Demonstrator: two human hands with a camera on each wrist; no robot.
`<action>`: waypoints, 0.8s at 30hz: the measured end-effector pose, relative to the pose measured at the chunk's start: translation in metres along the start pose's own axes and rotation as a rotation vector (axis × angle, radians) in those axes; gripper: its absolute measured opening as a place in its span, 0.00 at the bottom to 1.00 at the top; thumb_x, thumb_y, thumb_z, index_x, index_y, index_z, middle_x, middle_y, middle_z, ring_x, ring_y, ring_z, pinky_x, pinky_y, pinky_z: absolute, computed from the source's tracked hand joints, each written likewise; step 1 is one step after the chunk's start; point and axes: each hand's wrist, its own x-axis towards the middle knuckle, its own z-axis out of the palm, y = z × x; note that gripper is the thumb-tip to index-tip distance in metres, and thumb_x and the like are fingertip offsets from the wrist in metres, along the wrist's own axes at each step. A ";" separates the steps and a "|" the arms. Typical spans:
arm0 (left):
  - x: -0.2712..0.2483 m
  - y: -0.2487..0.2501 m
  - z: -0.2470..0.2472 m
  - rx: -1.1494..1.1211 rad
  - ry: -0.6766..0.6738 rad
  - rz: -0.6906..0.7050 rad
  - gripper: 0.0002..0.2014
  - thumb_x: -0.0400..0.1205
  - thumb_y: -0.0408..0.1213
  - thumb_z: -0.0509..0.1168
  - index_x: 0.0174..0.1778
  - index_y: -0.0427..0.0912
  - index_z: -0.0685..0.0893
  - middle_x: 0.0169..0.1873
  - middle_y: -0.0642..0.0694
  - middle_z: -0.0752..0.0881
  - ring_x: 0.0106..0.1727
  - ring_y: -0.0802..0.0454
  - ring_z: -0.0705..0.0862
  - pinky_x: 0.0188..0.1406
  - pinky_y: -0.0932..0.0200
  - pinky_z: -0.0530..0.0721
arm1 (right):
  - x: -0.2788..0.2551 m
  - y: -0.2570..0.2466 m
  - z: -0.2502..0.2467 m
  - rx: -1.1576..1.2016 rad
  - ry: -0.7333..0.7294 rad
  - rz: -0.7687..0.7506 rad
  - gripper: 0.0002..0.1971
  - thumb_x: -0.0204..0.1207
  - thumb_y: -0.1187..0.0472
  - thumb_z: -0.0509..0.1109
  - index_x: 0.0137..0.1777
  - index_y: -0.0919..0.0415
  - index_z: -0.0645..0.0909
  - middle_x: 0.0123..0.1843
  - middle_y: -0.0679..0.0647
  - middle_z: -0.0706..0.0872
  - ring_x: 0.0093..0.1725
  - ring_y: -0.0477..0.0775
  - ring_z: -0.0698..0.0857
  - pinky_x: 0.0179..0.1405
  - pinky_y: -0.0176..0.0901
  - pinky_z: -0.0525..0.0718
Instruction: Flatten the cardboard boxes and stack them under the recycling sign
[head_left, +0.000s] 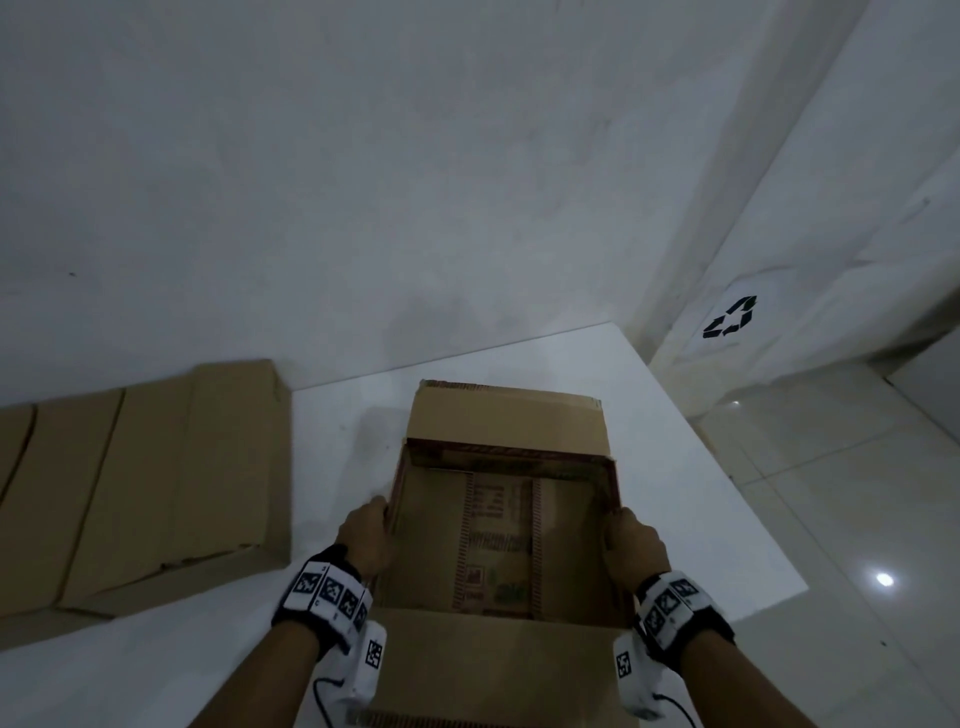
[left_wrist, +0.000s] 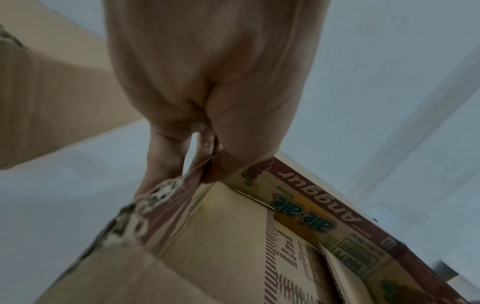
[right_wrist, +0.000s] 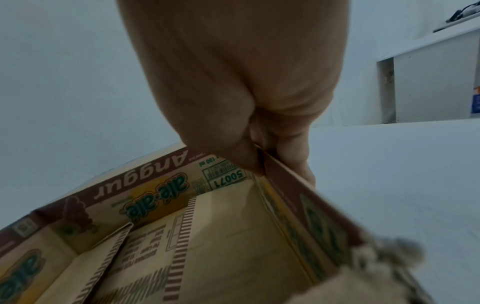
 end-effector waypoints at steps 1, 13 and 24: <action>-0.002 -0.001 -0.002 0.005 -0.002 0.008 0.07 0.79 0.33 0.65 0.51 0.37 0.76 0.51 0.38 0.85 0.50 0.42 0.84 0.50 0.52 0.85 | -0.001 -0.001 -0.001 -0.002 0.009 -0.006 0.13 0.80 0.65 0.59 0.64 0.66 0.71 0.58 0.61 0.84 0.54 0.61 0.85 0.43 0.42 0.76; -0.020 0.014 -0.014 0.069 -0.093 -0.113 0.40 0.72 0.59 0.68 0.75 0.42 0.64 0.68 0.39 0.70 0.66 0.41 0.76 0.65 0.46 0.80 | -0.021 0.028 -0.004 0.320 0.187 -0.122 0.17 0.78 0.73 0.59 0.65 0.62 0.76 0.50 0.60 0.87 0.40 0.55 0.80 0.44 0.46 0.82; -0.024 0.082 -0.060 -0.616 0.154 0.096 0.23 0.87 0.52 0.57 0.72 0.41 0.77 0.65 0.45 0.82 0.64 0.49 0.79 0.68 0.55 0.74 | -0.047 0.036 0.010 0.545 0.405 -0.099 0.18 0.78 0.64 0.70 0.67 0.60 0.74 0.62 0.58 0.79 0.59 0.57 0.79 0.57 0.50 0.83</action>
